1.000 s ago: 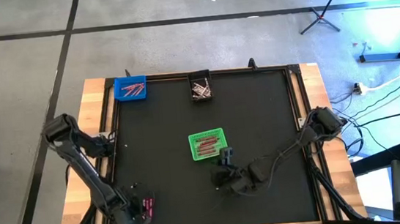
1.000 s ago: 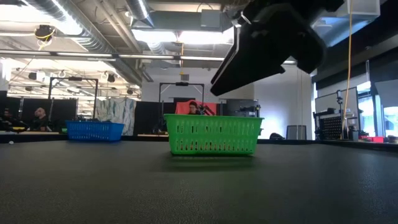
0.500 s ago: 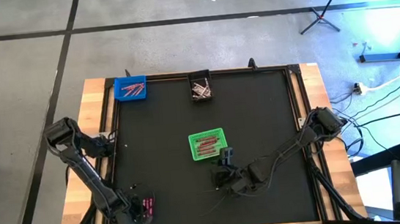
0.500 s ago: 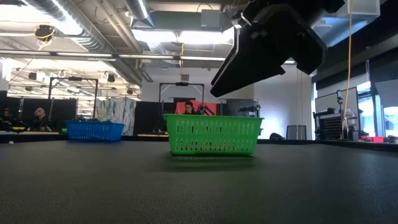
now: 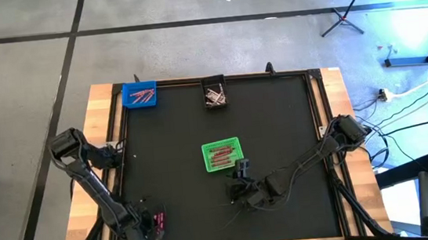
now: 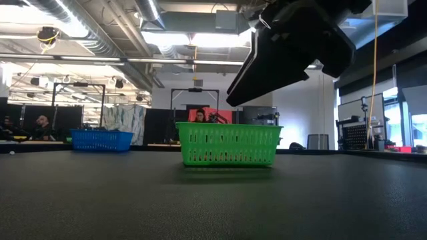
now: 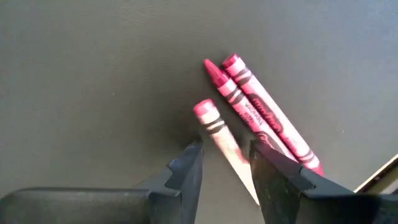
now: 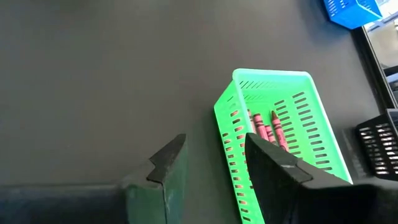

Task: Sort crayons
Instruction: Put the pink crayon into the blue bin, then put the red crayon into the green bin

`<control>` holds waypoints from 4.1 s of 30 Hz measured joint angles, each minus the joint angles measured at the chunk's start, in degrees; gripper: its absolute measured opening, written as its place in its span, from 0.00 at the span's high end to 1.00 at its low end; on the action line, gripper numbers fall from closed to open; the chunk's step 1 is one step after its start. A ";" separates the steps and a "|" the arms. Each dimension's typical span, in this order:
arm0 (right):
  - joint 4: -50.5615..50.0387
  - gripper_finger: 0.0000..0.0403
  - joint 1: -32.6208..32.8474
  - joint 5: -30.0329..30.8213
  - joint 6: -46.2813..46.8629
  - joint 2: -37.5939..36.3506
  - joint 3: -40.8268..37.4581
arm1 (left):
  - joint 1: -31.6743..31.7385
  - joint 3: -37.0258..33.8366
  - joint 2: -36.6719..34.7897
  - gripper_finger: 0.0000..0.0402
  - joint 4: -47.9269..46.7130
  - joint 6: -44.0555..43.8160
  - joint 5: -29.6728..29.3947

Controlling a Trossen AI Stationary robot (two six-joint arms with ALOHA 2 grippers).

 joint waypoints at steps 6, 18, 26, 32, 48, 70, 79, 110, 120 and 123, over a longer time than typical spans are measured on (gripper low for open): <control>0.00 0.61 -0.01 0.01 0.60 0.01 0.00 | -0.44 0.00 0.00 0.69 -0.63 1.72 1.24; 0.06 0.61 -0.01 0.01 0.60 0.02 0.00 | -0.48 0.00 -0.02 0.92 -3.39 5.75 3.96; 0.06 0.61 -0.01 0.01 0.58 0.02 0.00 | -0.53 -0.13 -0.78 0.97 -4.31 7.09 2.98; -0.07 0.61 -0.01 -0.01 0.58 0.00 0.00 | -0.52 -0.22 -5.76 0.96 -8.92 8.72 -4.08; -9.31 0.61 -0.82 -3.35 -2.11 -1.28 -0.04 | 17.48 -0.13 -23.63 0.96 -15.54 43.09 -26.56; 10.05 0.61 -8.02 -6.09 0.94 -10.91 -26.29 | 85.96 -0.11 -27.81 0.96 -11.43 92.12 -27.87; 16.30 0.61 -10.72 -6.48 -2.29 -10.91 -26.55 | 96.71 -0.11 -27.80 0.96 -6.44 100.96 -20.32; 10.16 0.61 -10.90 -4.03 -8.08 -13.73 -17.03 | 111.39 -13.40 -23.13 0.96 18.28 108.56 -13.82; 10.12 0.61 -10.91 -4.71 -8.06 -13.72 -17.03 | 112.77 -13.40 -22.05 0.81 17.69 109.99 -13.43; 10.15 0.61 -10.91 -6.69 -8.04 -13.70 -17.03 | 111.61 -12.38 -24.41 0.76 14.52 110.04 -13.43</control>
